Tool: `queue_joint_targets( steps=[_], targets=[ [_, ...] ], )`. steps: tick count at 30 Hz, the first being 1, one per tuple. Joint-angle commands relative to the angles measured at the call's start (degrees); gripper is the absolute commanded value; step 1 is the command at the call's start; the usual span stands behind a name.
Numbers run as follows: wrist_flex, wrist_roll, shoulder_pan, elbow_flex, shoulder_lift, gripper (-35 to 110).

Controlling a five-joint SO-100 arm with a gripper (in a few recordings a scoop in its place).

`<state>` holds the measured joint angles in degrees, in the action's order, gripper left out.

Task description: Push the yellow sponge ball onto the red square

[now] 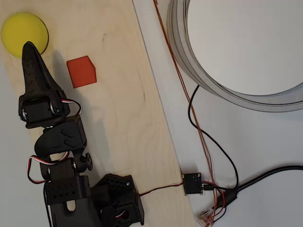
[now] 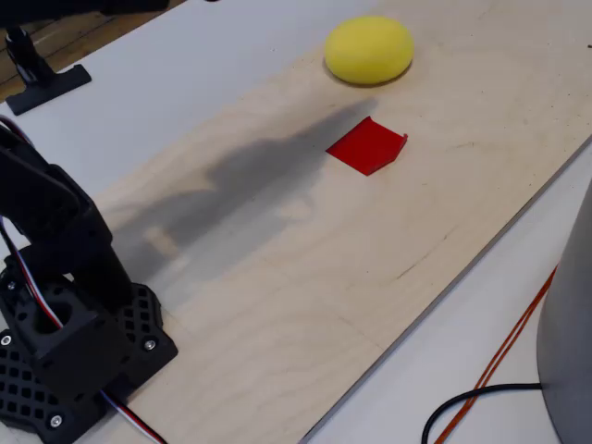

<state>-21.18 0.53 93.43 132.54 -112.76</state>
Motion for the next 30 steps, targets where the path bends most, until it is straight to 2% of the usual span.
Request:
queue_joint_targets(
  steps=[1, 11, 23, 30],
  targets=[
    [-8.9, 6.5, -0.8, 13.5, 4.3, 8],
    [-6.7, 4.3, -3.0, 11.0, 4.5, 12],
    [28.7, 3.5, -7.2, -16.4, 8.0, 15],
    [40.6, 5.9, -8.4, -30.9, 15.8, 17]
  ],
)
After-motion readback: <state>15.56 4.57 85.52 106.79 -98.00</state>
